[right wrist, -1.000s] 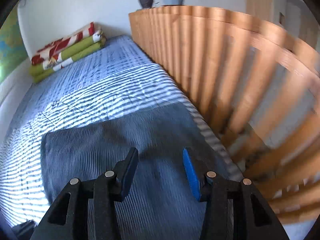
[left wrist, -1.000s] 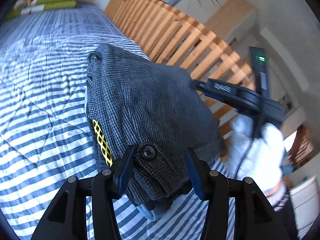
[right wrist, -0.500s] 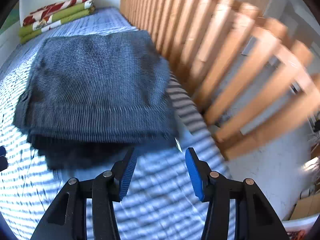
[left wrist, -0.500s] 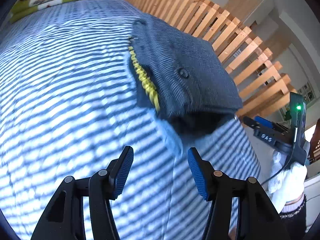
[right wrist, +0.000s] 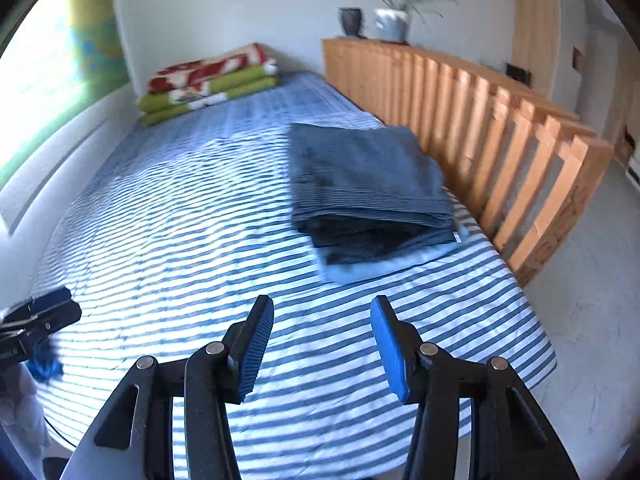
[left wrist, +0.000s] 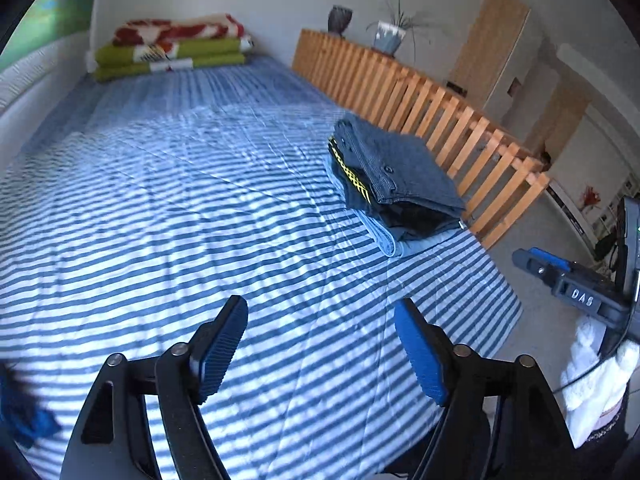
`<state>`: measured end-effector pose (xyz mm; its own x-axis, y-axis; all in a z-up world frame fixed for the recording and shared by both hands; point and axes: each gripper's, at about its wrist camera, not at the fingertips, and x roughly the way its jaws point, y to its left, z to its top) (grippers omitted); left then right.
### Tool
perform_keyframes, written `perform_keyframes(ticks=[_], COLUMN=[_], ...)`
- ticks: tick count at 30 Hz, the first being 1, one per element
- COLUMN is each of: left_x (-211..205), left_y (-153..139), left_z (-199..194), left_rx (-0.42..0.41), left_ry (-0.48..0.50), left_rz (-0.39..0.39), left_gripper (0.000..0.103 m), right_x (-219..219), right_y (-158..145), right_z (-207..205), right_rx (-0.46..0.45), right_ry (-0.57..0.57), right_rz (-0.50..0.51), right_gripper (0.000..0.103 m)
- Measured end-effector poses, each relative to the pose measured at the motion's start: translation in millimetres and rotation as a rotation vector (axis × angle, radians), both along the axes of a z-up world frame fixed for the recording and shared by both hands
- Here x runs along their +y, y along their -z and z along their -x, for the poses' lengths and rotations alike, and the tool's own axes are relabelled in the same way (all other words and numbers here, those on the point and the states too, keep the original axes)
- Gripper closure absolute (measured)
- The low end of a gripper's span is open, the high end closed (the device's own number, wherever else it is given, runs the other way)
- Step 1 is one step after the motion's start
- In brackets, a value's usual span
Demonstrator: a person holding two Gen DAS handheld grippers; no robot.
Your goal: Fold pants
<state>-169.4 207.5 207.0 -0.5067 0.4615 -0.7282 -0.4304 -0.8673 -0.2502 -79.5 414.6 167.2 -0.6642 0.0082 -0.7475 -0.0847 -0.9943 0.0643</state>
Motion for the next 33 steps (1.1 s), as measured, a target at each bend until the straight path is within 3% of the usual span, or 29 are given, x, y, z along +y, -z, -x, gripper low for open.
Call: perform_keyframes(ticks=[8,14,20,26,33], left_x=[-64.2,-103.3,-112.7,-124.5,-141.2], left_y=[-17.0,-5.4,5.9,-12.6,-38.0], left_z=[-82.8,-135.7,-172.9,-207.5,-230.2], left_rx=[0.076,0.102,0.107,0.173,0.217], left_ry=[-0.089,-0.148,-0.158,-0.203,-0.223], left_rz=[0.048,0.059,0.063,0.057,0.048], left_gripper=[0.014,0.01,0.009,0.007,0.005], right_x=[-108.2,-148.3,-150.1,-149.1,-153.0], right_y=[5.0,22.3,26.9,11.2,-13.9], right_z=[-54.7,-93.2,-127.3,-161.1,-166.8], right_rx=[0.047,0.029,0.021,0.07,0.073], right_ry=[-0.058,-0.09,-0.057,-0.038,-0.13], right_rz=[-0.048,-0.034,0.004,-0.034,0.041], right_gripper=[0.055,0.054,0.054,0.053,0.052])
